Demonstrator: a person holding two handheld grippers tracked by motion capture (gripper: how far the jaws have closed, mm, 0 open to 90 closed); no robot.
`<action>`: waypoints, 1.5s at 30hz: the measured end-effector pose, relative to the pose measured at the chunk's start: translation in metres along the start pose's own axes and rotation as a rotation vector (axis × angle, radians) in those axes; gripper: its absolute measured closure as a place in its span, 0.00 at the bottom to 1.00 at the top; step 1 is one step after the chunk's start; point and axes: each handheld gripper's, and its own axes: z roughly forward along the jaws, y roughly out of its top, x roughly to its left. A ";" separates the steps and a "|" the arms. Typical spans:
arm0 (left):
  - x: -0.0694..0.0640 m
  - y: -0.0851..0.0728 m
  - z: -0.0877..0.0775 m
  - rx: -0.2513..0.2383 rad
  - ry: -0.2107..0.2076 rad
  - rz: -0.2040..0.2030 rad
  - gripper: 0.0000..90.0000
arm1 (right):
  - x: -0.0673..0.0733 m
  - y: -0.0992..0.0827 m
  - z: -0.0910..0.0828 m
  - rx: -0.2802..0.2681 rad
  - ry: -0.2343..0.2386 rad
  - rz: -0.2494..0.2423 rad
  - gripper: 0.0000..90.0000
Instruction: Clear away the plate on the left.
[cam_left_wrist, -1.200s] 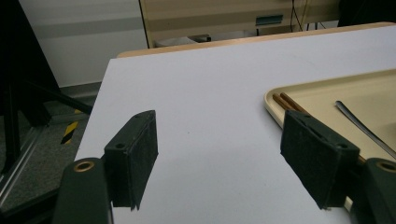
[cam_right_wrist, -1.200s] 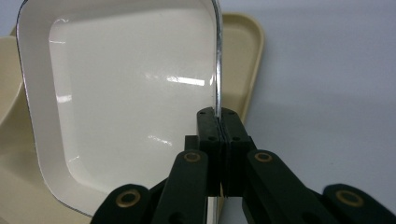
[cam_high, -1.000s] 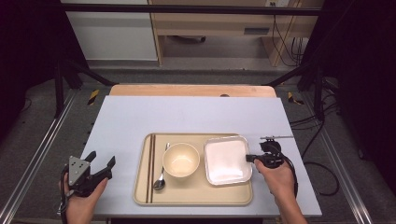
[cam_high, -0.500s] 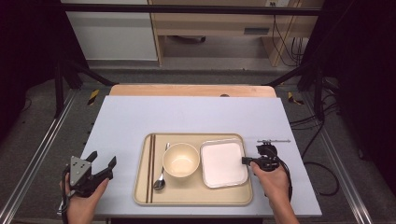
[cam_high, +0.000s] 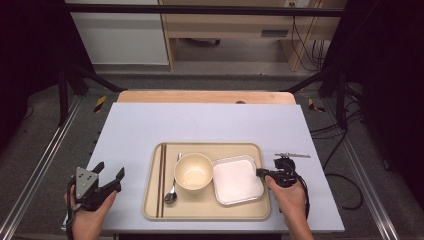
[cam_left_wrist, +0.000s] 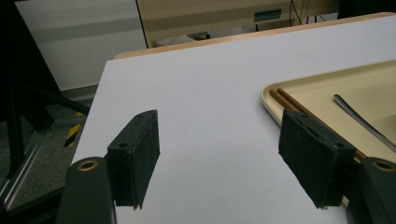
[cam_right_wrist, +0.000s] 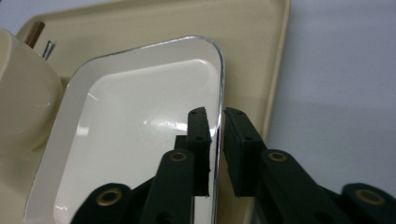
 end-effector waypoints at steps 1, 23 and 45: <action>0.000 0.000 0.000 0.000 0.002 -0.001 0.32 | 0.001 0.000 -0.004 -0.034 -0.010 -0.023 0.83; -0.001 -0.004 0.010 0.043 -0.038 0.020 0.28 | -0.012 -0.006 -0.022 -0.249 -0.035 -0.147 0.49; -0.003 -0.003 0.014 0.028 -0.100 0.012 0.23 | -0.008 -0.001 -0.025 -0.366 -0.084 -0.312 0.14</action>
